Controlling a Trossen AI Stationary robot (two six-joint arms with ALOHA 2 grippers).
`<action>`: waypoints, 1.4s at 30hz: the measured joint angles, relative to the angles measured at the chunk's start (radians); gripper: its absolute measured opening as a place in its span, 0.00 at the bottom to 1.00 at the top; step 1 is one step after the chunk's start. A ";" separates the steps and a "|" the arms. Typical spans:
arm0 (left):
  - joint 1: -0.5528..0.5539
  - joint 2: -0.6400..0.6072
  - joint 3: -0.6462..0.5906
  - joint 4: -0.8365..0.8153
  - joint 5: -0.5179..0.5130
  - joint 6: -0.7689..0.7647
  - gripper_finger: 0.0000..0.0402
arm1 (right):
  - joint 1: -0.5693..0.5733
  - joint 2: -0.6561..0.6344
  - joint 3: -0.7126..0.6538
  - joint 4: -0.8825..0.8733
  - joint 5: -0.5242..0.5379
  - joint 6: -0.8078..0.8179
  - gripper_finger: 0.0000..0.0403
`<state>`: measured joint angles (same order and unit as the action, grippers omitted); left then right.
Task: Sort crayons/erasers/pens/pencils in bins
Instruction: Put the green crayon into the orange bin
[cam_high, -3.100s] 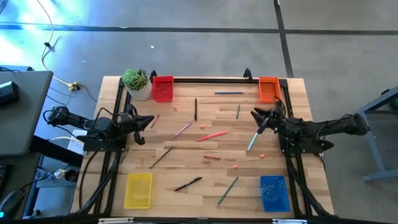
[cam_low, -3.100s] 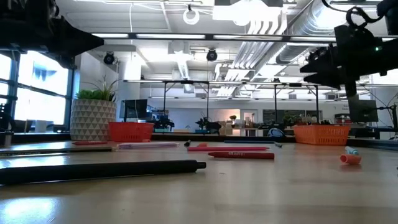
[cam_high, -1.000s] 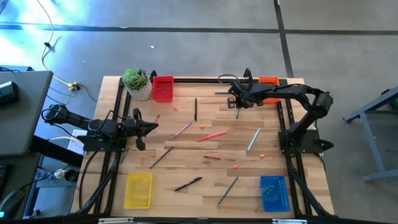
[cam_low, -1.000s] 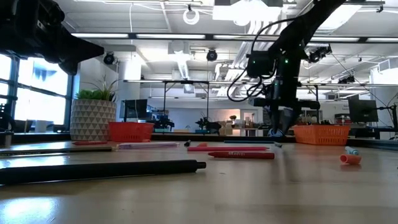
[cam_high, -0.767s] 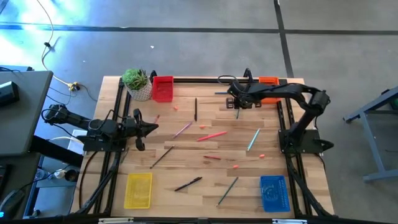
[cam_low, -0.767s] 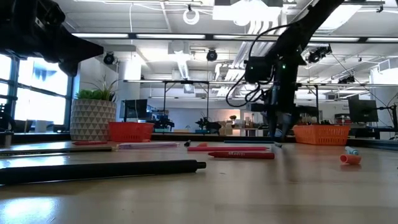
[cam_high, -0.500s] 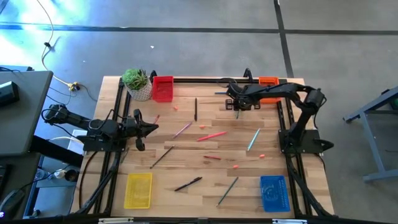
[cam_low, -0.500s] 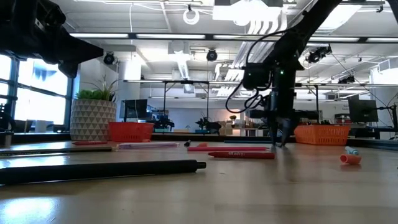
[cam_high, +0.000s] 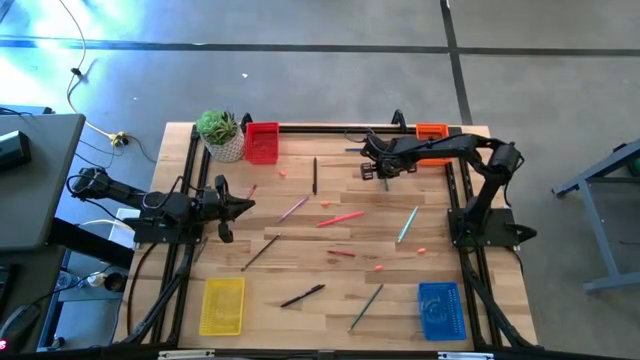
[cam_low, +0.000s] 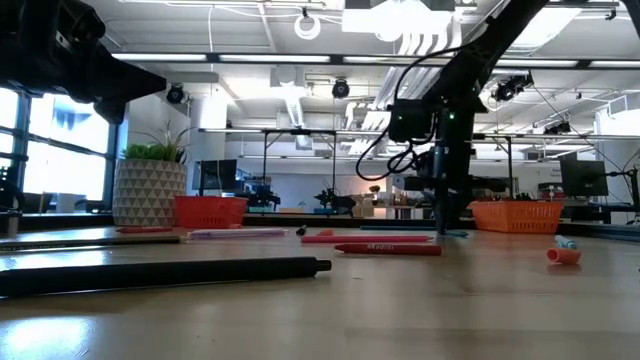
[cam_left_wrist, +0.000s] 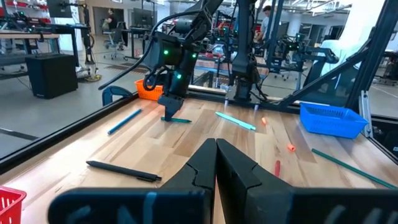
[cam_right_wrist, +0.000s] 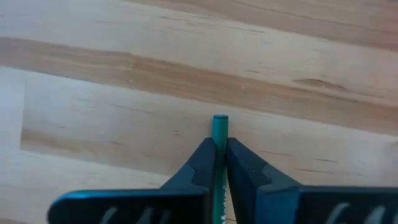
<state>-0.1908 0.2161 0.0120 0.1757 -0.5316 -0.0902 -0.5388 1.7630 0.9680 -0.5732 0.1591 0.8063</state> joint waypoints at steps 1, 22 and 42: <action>0.001 0.000 0.000 0.000 0.000 0.000 0.00 | -0.001 -0.003 0.000 0.000 -0.005 -0.016 0.03; 0.000 0.000 0.000 -0.027 -0.003 0.010 0.00 | -0.050 -0.408 -0.001 -0.159 -0.004 -0.285 0.04; 0.000 0.000 0.000 -0.069 0.035 -0.083 0.00 | -0.501 -0.290 -0.001 -0.024 0.216 -0.629 0.04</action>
<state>-0.1905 0.2157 0.0120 0.1067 -0.4961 -0.1730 -1.0393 1.4730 0.9668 -0.5968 0.3755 0.1775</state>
